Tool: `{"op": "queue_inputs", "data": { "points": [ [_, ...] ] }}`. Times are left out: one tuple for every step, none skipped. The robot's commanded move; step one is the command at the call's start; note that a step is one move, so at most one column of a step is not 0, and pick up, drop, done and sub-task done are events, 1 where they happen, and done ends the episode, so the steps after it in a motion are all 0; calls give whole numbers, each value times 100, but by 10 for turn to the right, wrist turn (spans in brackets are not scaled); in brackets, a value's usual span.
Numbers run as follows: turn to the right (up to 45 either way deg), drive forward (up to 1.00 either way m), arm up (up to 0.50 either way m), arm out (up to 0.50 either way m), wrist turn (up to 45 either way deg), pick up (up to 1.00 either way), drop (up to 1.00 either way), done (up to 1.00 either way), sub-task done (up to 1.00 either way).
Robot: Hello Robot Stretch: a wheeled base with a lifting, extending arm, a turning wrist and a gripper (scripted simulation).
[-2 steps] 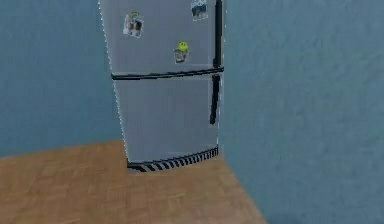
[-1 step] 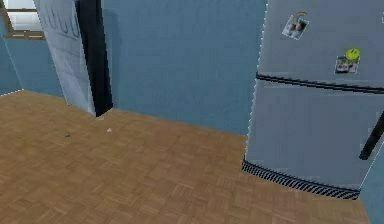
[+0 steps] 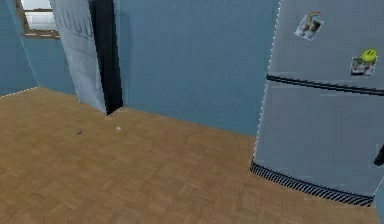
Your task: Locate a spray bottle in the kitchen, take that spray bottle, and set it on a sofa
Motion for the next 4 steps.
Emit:
{"op": "queue_inputs", "data": {
  "points": [
    [450,0,0,0,0,0,0,0,0],
    [450,0,0,0,0,0,0,0,0],
    [450,0,0,0,0,0,0,0,0],
    [30,0,0,0,0,0,0,0,0]
  ]
}}
